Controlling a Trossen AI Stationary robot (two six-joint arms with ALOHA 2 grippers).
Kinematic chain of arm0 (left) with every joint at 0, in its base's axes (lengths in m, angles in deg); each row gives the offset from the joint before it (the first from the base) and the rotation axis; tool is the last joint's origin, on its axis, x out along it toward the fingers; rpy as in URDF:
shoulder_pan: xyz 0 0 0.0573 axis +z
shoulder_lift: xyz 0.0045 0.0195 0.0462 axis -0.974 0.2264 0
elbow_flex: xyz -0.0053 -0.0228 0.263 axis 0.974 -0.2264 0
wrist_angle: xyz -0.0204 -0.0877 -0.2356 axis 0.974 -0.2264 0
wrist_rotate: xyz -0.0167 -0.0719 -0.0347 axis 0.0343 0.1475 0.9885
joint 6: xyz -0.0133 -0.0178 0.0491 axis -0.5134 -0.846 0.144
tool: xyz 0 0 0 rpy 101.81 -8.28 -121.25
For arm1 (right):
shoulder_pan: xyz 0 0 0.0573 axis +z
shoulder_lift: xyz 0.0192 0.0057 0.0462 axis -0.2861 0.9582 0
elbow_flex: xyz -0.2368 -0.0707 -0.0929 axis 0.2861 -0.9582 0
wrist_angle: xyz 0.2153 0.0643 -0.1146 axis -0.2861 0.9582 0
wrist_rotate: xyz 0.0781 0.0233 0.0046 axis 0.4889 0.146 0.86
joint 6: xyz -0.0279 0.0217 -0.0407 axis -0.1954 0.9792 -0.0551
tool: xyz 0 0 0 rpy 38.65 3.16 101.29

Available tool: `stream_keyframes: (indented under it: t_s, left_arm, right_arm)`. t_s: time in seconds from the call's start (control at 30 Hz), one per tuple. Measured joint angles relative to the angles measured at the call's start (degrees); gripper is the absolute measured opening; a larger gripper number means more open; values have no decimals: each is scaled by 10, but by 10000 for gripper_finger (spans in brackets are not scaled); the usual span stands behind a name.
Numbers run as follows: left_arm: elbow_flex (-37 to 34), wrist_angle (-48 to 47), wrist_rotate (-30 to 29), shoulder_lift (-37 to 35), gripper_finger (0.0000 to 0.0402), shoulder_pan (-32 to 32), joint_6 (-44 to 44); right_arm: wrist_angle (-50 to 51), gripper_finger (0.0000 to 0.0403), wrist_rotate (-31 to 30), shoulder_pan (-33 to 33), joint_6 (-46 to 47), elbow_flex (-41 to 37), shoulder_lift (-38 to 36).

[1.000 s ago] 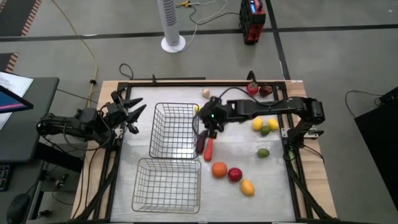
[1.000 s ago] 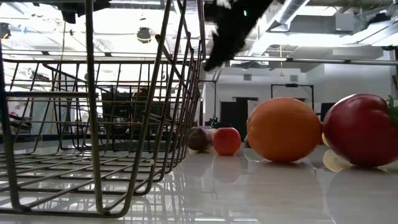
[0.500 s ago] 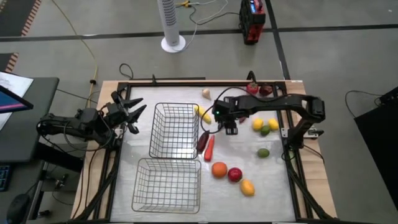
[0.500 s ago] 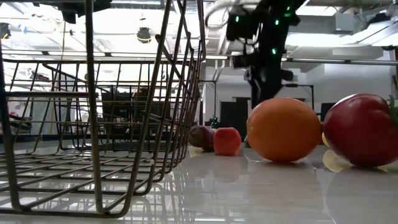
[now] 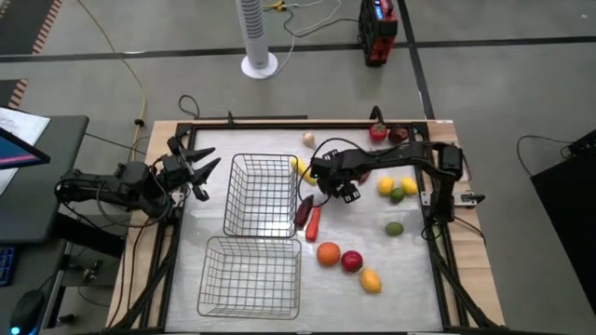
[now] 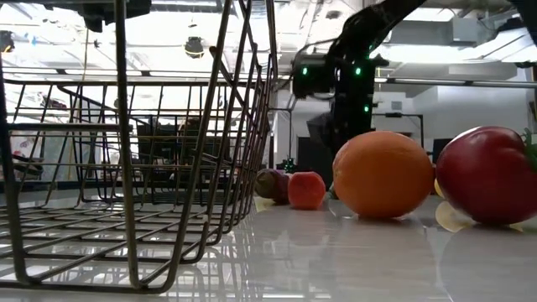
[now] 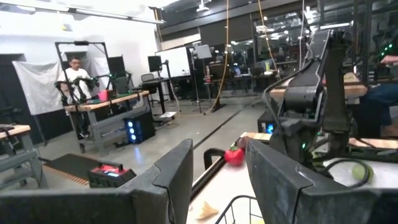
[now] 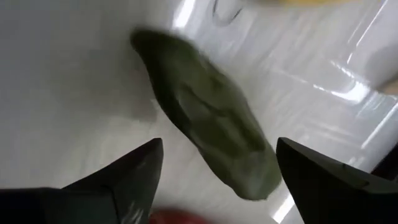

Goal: Sort produce into baskets
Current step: Put the pepper into the black wire basket

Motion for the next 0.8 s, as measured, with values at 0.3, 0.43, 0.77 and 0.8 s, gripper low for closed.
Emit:
stream_keyframes:
  t_s: [0.3, 0.43, 0.77, 0.8]
  left_arm:
    - [0, 4, 0, 0, 137, 0, 6]
    - [0, 4, -1, 0, 137, 0, 6]
    - [0, 8, -1, 0, 137, 0, 6]
    - [0, 8, -1, 0, 137, 0, 6]
  right_arm:
    - [-17, 257, -13, -1, 23, 0, 12]
    - [-20, 183, -12, -1, 38, 1, 6]
    - [120, 116, -51, 25, 104, 85, -7]
    - [134, 118, -73, 32, 108, 105, -7]
